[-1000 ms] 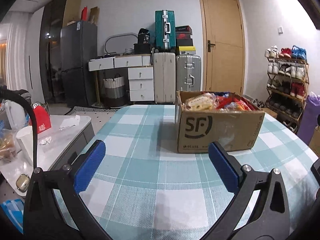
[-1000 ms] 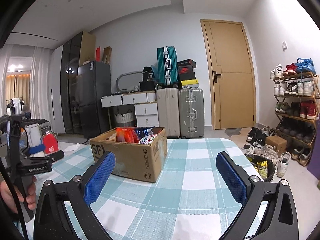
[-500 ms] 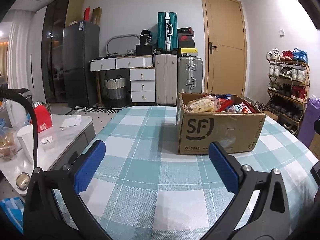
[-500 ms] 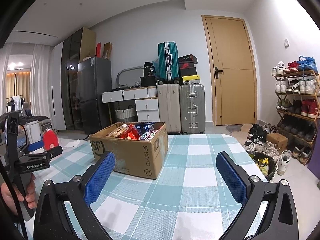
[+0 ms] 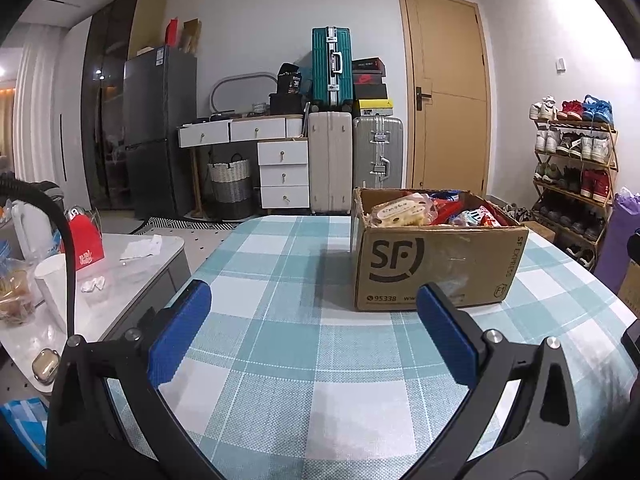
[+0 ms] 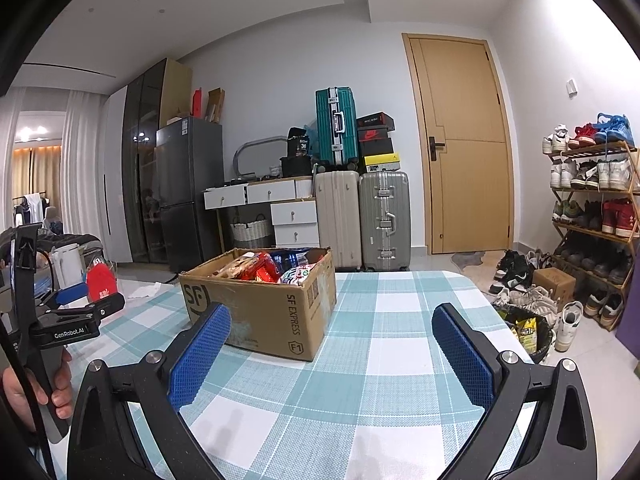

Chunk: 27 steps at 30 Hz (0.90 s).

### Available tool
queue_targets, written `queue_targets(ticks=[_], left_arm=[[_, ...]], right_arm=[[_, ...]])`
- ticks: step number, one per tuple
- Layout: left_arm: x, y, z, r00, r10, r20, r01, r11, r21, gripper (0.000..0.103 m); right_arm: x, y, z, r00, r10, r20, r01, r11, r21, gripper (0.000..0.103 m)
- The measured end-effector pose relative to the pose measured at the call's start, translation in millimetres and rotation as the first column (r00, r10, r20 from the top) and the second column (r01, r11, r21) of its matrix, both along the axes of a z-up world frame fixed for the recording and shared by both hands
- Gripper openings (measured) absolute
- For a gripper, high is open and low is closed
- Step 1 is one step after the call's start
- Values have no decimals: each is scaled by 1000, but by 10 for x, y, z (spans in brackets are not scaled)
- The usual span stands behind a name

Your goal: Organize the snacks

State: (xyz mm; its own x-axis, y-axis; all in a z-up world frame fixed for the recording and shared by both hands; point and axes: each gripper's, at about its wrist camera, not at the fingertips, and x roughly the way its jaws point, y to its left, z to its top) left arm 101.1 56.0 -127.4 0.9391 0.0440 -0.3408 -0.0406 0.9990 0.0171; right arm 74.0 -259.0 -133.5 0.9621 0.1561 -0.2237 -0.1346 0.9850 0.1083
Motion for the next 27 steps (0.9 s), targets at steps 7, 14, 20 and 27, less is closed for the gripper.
queue_targets(ticks=[7, 14, 20, 27], left_arm=[[-1, 15, 0, 1000, 10, 6, -10, 1000, -2, 103], [32, 26, -30, 1000, 5, 13, -5, 1000, -4, 103], [61, 39, -62, 1000, 5, 14, -5, 1000, -5, 103], [54, 37, -61, 1000, 5, 15, -4, 1000, -5, 103]], right_arm=[[5, -17, -6, 1000, 6, -1, -6, 1000, 2, 103], [30, -38, -33, 1000, -1, -23, 1, 1000, 9, 103], [8, -44, -33, 1000, -2, -17, 3, 1000, 15, 103], [7, -39, -27, 1000, 1, -18, -1, 1000, 13, 103]])
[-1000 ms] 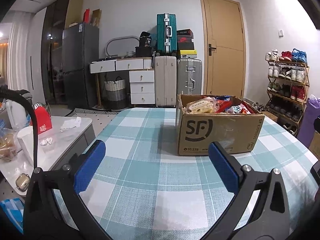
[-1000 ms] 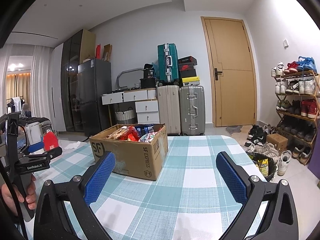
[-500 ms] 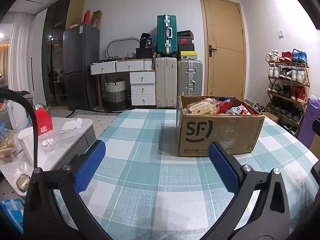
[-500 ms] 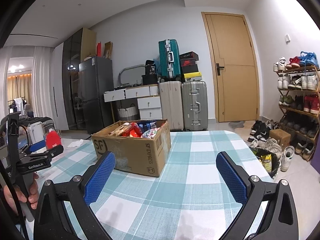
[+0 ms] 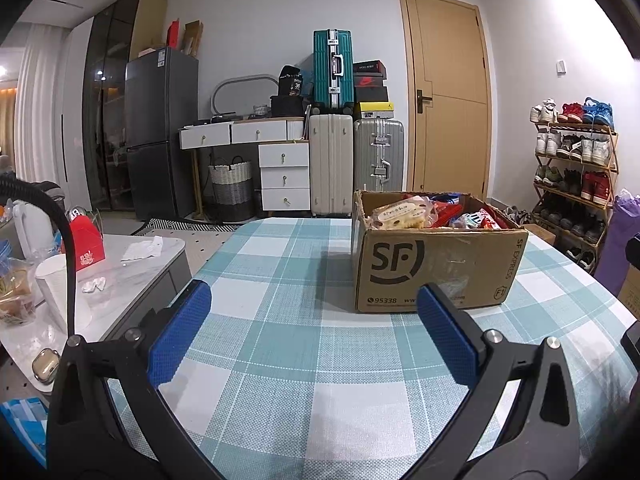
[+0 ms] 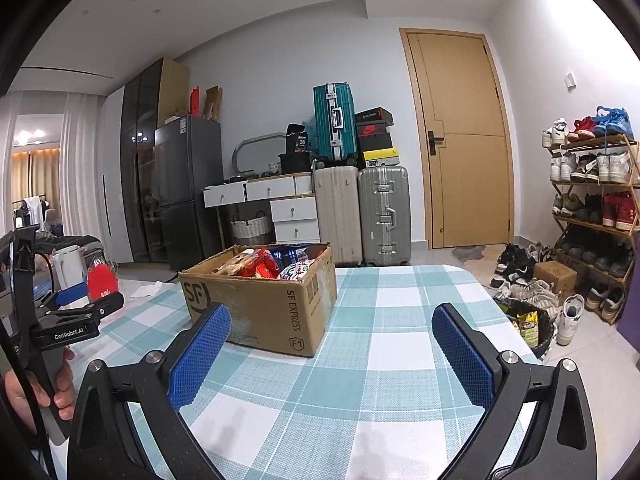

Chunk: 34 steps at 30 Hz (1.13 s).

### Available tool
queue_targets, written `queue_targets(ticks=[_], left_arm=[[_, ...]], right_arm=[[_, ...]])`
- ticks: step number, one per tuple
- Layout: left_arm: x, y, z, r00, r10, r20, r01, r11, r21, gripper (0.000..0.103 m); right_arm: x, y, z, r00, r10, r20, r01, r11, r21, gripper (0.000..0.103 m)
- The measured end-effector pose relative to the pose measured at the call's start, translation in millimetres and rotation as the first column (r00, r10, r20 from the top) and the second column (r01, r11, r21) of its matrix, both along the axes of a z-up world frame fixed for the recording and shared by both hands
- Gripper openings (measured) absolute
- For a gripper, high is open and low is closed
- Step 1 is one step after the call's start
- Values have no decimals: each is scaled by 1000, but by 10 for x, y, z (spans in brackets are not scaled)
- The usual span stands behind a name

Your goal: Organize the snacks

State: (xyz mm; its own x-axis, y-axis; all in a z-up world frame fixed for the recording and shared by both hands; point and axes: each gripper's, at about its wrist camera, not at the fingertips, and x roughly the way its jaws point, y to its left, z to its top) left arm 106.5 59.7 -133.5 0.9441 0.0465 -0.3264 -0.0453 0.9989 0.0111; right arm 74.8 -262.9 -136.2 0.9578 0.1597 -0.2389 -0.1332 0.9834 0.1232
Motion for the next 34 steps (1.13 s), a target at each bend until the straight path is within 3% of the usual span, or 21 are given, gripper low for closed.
queue_targets(ticks=[34], left_arm=[[-16, -10, -23, 1000, -5, -9, 5, 1000, -12, 103]], right_arm=[[2, 1, -5, 1000, 0, 0, 0, 1000, 0, 103]])
